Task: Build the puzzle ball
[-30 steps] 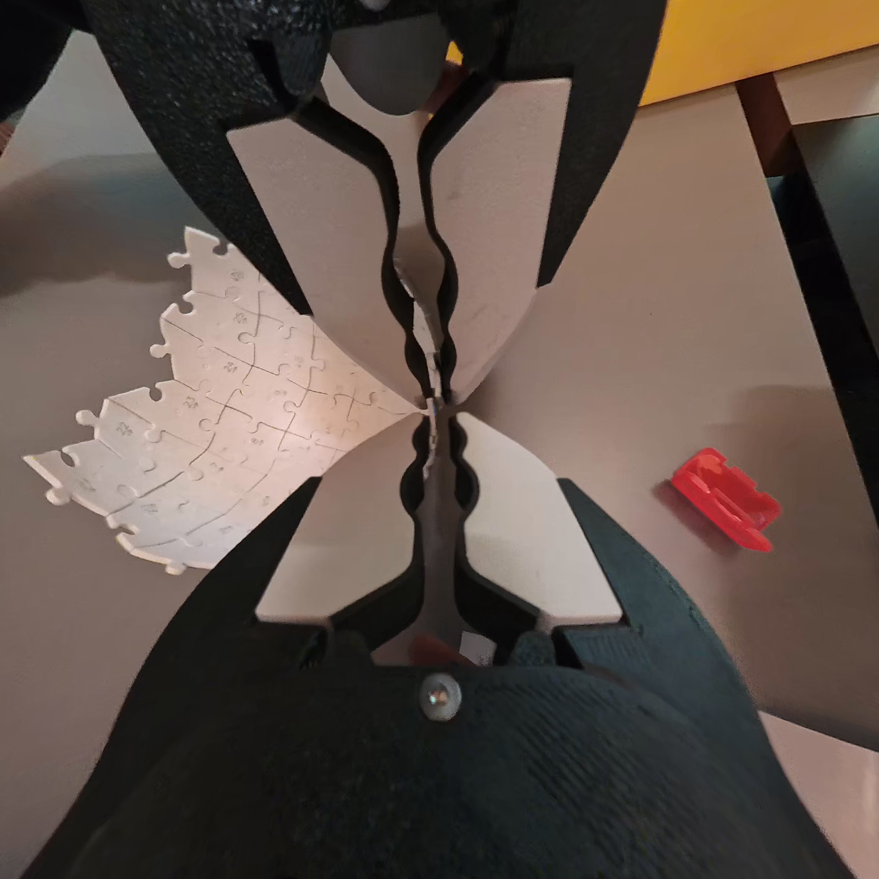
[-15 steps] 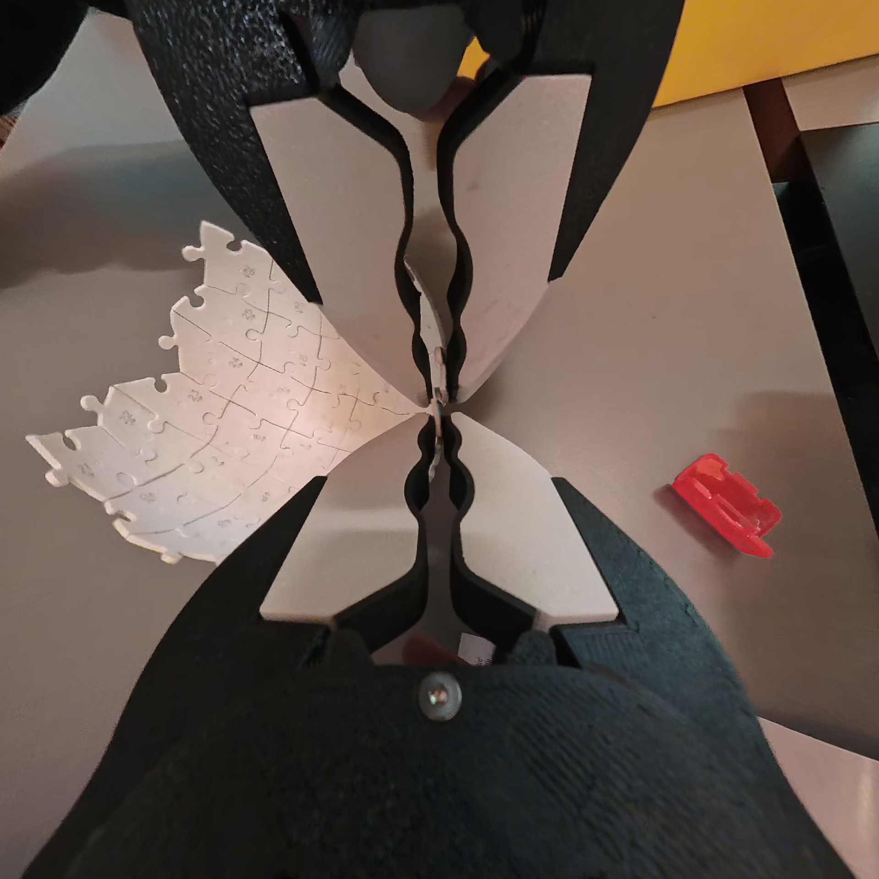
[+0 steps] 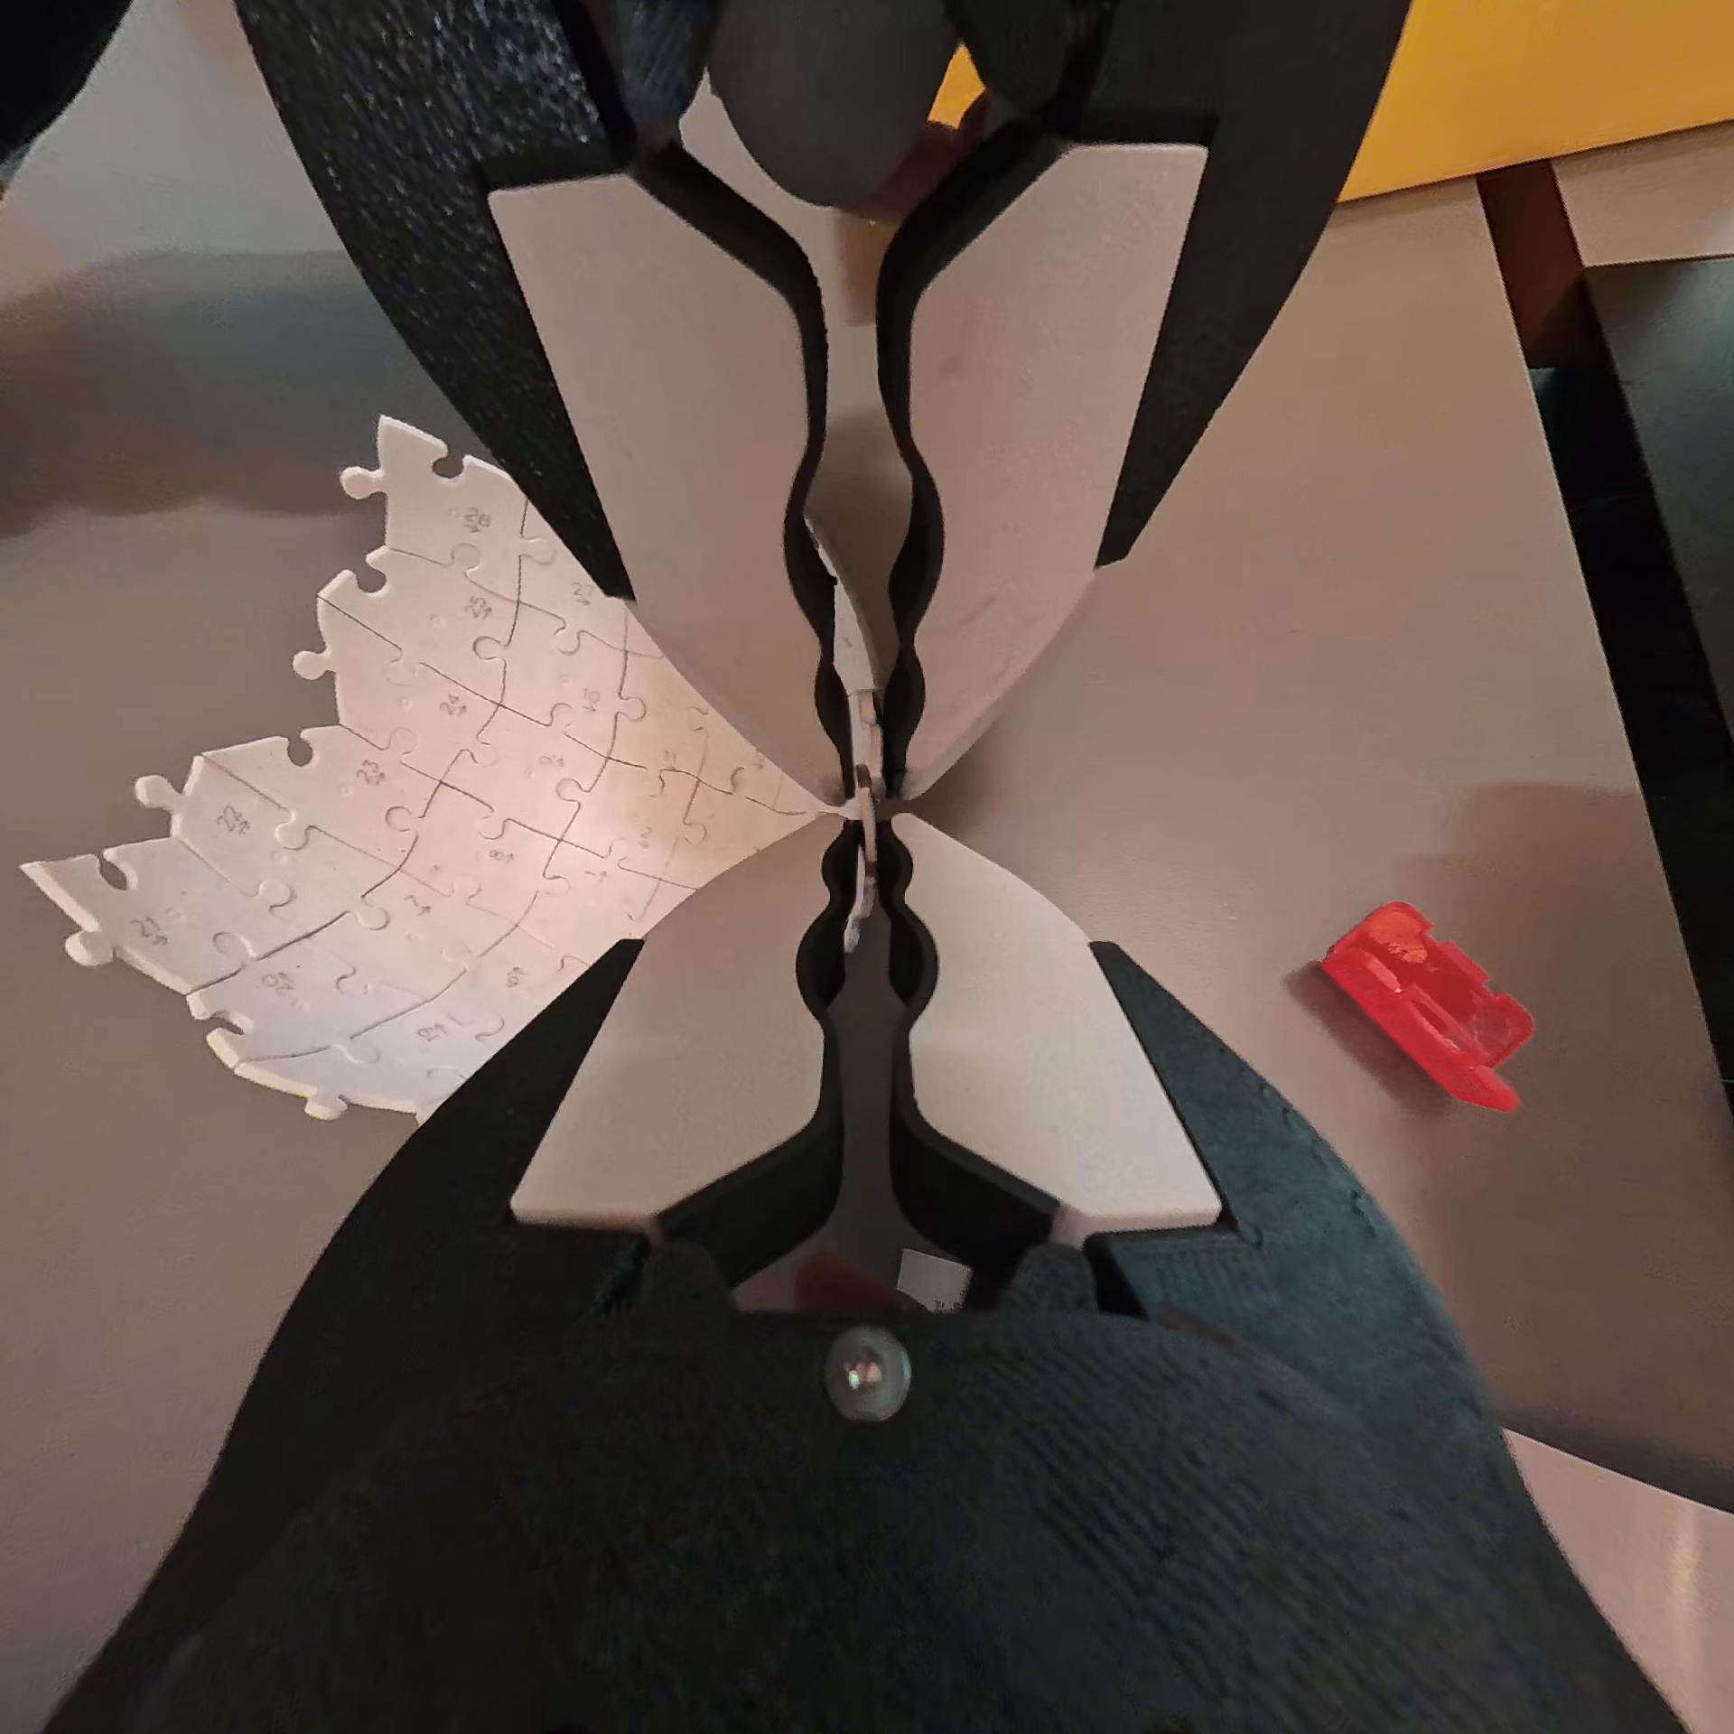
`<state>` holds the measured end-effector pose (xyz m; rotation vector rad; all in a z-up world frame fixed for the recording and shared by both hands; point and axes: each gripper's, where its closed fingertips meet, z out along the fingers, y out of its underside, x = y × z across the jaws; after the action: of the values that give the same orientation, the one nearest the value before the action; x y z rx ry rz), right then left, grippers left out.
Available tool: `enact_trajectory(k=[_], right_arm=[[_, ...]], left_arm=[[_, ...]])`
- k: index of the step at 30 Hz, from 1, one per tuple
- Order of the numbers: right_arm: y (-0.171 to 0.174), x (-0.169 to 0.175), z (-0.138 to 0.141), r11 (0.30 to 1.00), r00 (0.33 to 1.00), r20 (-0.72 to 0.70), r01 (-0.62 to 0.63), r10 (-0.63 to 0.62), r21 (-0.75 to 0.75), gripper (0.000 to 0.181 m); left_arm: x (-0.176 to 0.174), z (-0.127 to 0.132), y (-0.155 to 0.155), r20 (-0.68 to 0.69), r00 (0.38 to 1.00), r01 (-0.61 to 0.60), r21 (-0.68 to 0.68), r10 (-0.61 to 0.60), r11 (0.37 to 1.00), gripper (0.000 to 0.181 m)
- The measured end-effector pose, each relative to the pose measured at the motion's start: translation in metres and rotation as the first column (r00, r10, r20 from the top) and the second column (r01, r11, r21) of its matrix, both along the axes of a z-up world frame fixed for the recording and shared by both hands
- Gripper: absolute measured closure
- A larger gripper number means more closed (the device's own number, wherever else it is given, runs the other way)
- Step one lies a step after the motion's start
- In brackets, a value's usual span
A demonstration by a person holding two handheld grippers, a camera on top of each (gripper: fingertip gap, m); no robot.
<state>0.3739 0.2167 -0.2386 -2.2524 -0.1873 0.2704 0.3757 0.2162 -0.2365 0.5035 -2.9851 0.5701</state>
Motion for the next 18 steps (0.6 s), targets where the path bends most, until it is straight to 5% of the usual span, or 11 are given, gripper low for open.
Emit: enact_trajectory(k=[18], right_arm=[[-0.0043,-0.0026,-0.0062,0.997,0.989,-0.141,0.045,-0.054,-0.063,0.157]], left_arm=[[-0.002,0.003,-0.0057,0.016,1.0,0.019,0.02,-0.02,1.0,0.177]])
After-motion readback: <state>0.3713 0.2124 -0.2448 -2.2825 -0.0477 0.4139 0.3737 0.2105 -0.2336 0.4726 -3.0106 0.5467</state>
